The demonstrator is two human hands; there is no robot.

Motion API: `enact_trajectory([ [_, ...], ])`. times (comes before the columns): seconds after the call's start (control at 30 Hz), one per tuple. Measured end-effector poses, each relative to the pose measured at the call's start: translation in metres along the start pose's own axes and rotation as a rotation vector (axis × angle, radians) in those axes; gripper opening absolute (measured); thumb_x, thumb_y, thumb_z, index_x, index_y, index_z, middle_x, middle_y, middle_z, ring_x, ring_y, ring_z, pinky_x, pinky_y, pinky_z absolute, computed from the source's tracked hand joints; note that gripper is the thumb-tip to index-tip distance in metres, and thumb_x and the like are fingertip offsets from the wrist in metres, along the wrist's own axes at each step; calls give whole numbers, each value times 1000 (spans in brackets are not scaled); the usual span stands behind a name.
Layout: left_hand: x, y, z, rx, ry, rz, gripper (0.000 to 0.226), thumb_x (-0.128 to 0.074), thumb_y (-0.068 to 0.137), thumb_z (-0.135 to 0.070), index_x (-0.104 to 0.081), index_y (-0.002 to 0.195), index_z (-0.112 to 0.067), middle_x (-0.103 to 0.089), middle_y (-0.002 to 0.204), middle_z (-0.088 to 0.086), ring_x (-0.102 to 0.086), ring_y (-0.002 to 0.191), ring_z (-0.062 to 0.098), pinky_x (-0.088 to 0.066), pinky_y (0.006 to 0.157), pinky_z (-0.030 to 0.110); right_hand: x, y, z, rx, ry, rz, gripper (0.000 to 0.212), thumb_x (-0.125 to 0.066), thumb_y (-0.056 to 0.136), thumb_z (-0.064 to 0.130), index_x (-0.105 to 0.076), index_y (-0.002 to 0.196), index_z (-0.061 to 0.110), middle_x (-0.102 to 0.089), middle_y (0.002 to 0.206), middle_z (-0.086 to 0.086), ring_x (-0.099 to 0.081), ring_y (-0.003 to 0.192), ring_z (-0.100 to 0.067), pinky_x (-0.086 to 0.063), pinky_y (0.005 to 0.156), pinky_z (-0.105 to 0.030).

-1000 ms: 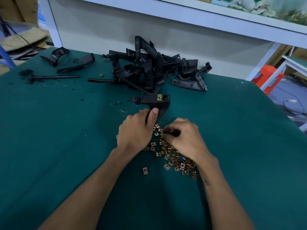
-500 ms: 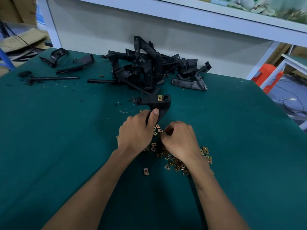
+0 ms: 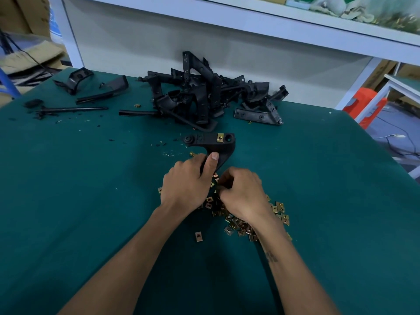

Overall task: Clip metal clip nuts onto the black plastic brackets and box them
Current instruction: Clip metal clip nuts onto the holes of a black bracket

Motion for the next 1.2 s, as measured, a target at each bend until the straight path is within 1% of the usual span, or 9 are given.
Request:
enact_trajectory([
  [0.07,0,0,-1,-8,1,1,60,-16,98,-73,-42,72,-26,-56,68,-3,-57,70,33,-51,65,47,6,2,-1,37,64,-37,15,-66,85,6,-70,89,19,-71,85,6,-66,84,-15,-51,72,-18],
  [0.13,1,-1,-6,-39,26,-2,58,-15,98,-72,-40,73,-26,-57,69,0,-57,71,35,-50,64,46,21,4,-7,44,174,-113,23,-67,83,2,-72,85,25,-71,79,14,-66,76,-2,-47,63,-8],
  [0.27,1,-8,-23,-162,130,-13,50,-16,99,-69,-38,77,-30,-55,65,0,-58,67,36,-38,54,37,51,5,-35,-20,466,-262,25,-74,76,3,-72,73,28,-70,70,14,-64,67,-3,-49,68,-19],
  [0.4,-3,-11,-30,-211,213,2,61,-7,96,-73,-45,82,-27,-47,61,-4,-61,61,34,-36,52,34,45,7,-43,-46,738,-196,35,-74,73,-7,-75,69,28,-68,65,6,-65,65,-10,-57,68,-32],
  [0.57,-1,-12,-31,-223,222,-4,62,-9,98,-71,-48,84,-25,-55,62,1,-60,60,34,-36,51,34,48,7,-51,-108,1077,-240,24,-67,80,-21,-70,81,3,-72,71,-9,-75,79,-24,-62,78,-33],
  [0.7,-6,-18,-42,-291,348,15,63,-13,99,-68,-56,90,-24,-59,62,3,-61,55,32,-33,48,31,80,1,-56,-13,1300,-350,23,-62,84,-20,-67,83,2,-74,80,-14,-73,77,-24,-60,72,-25],
  [0.87,-17,-29,-54,-394,474,70,63,-14,100,-67,-61,97,-25,-63,63,1,-63,54,26,-35,48,28,87,-1,-48,68,1185,-347,31,-59,84,-19,-70,77,9,-68,70,-7,-62,64,-17,-51,60,-23],
  [1.07,-16,-29,-59,-426,491,38,63,-12,99,-68,-57,94,-25,-64,65,4,-63,56,29,-33,49,30,75,-2,-24,116,793,-321,24,-61,75,8,-77,71,26,-63,61,4,-54,56,-6,-47,52,-21],
  [1.2,-13,-31,-61,-426,506,33,57,-20,100,-66,-59,90,-25,-64,61,4,-64,54,30,-29,49,28,63,-3,-15,135,691,-240,17,-63,79,13,-77,78,23,-61,63,-2,-58,57,-22,-60,49,-49],
])
Point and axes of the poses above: each hand's wrist, its own y-axis towards the middle knuckle, its own x-axis out of the back of the hand, z = x × y, the point moved 10 cm from there along y, towards the middle knuckle
